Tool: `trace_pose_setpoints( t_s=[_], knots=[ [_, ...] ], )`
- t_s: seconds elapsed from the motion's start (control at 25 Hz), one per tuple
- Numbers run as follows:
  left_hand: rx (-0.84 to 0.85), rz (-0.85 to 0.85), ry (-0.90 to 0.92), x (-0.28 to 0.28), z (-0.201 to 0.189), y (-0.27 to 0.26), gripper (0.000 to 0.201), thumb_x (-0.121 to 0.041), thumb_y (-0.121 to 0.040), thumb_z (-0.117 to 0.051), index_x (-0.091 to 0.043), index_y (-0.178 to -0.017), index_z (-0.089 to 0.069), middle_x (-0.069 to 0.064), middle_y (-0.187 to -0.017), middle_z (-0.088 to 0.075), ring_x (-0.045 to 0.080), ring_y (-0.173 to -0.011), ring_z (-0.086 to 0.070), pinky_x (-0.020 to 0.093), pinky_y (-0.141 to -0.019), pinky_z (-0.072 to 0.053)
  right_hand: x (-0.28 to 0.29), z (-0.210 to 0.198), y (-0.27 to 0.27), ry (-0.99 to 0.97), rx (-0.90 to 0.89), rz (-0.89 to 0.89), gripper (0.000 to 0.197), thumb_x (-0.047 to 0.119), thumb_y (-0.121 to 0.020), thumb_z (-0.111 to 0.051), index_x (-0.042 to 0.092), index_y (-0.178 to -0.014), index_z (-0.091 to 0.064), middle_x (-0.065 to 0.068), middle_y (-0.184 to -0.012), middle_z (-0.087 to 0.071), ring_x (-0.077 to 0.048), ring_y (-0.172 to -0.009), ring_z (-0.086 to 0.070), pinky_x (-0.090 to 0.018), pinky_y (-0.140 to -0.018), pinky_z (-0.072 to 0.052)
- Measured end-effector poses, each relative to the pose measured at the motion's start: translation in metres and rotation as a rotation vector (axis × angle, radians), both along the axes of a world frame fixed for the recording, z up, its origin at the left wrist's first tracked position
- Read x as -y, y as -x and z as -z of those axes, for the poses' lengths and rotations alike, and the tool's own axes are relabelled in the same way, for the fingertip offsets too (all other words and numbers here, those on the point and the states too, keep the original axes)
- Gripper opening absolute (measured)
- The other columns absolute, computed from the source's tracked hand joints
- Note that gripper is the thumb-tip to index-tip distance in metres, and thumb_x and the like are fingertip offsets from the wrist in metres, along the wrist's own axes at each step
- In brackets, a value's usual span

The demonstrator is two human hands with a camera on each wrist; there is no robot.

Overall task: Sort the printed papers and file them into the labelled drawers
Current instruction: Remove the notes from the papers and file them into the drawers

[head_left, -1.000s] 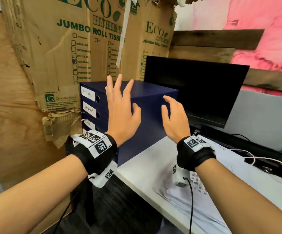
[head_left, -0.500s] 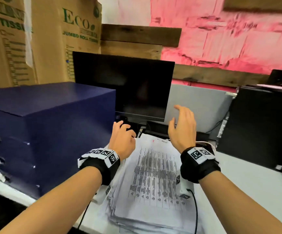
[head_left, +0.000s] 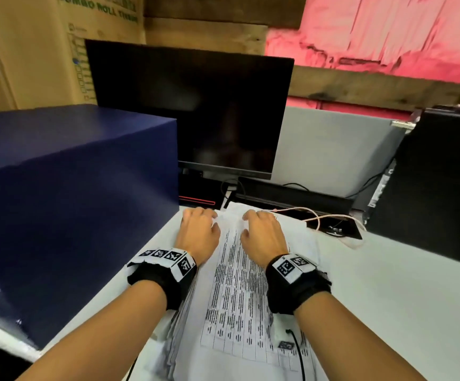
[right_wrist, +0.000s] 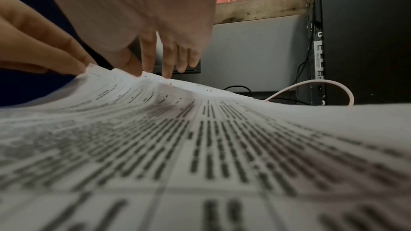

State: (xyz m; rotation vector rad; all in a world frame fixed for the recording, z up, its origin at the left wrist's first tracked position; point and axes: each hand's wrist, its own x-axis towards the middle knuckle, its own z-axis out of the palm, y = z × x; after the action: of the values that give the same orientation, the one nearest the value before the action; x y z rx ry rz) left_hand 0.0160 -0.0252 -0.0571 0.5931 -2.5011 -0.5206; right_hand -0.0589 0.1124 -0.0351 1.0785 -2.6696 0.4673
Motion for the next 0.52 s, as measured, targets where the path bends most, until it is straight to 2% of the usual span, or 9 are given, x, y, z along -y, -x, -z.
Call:
trace_pose_setpoints(
  t_s=[0.16, 0.28, 0.36, 0.44, 0.52],
  knots=[
    [-0.047, 0.003, -0.025, 0.0044, -0.0015, 0.0, 0.018, -0.027, -0.095, -0.051, -0.021, -0.107, -0.062, -0.003, -0.107, -0.06, 0.019, -0.113, -0.04, 0.03, -0.097, -0.039, -0.0035, -0.0009, 0.0021, -0.071, 0.086, 0.021, 0.037, 0.011, -0.09, -0.051, 0.013, -0.127, -0.053, -0.01, -0.126, -0.056, -0.029, -0.12, -0.047, -0.035, -0.1, -0.04],
    [-0.084, 0.059, -0.064, 0.001, -0.0029, 0.0006, 0.009, -0.032, -0.09, -0.059, -0.024, -0.088, -0.061, -0.008, -0.089, -0.061, 0.015, -0.097, -0.052, 0.032, -0.085, -0.047, -0.0058, -0.0016, 0.0039, -0.063, 0.104, 0.046, 0.04, 0.011, -0.091, -0.053, 0.014, -0.131, -0.052, -0.01, -0.128, -0.054, -0.029, -0.122, -0.045, -0.037, -0.101, -0.041],
    [-0.067, 0.075, -0.116, 0.0018, -0.0023, 0.001, 0.011, -0.035, -0.09, -0.059, -0.024, -0.09, -0.06, -0.008, -0.084, -0.062, 0.013, -0.089, -0.056, 0.033, -0.08, -0.051, -0.0059, -0.001, 0.005, -0.073, 0.112, 0.058, 0.041, 0.013, -0.092, -0.054, 0.014, -0.132, -0.051, -0.011, -0.129, -0.053, -0.029, -0.123, -0.044, -0.037, -0.102, -0.04],
    [-0.025, 0.074, -0.126, 0.0029, -0.0017, 0.0001, 0.013, -0.03, -0.093, -0.053, -0.023, -0.101, -0.061, -0.004, -0.087, -0.063, 0.016, -0.095, -0.055, 0.036, -0.083, -0.05, -0.0062, 0.0004, 0.0052, -0.096, 0.135, 0.058, 0.04, 0.014, -0.092, -0.055, 0.015, -0.133, -0.05, -0.012, -0.13, -0.052, -0.029, -0.123, -0.044, -0.037, -0.101, -0.04],
    [-0.005, 0.119, -0.059, 0.0025, -0.0019, -0.0008, 0.016, -0.023, -0.094, -0.047, -0.022, -0.097, -0.063, -0.004, -0.088, -0.065, 0.019, -0.095, -0.056, 0.039, -0.083, -0.05, -0.0055, 0.0013, 0.0043, -0.082, 0.15, 0.037, 0.041, 0.012, -0.093, -0.054, 0.016, -0.133, -0.049, -0.011, -0.129, -0.051, -0.029, -0.124, -0.042, -0.036, -0.102, -0.039]
  ],
)
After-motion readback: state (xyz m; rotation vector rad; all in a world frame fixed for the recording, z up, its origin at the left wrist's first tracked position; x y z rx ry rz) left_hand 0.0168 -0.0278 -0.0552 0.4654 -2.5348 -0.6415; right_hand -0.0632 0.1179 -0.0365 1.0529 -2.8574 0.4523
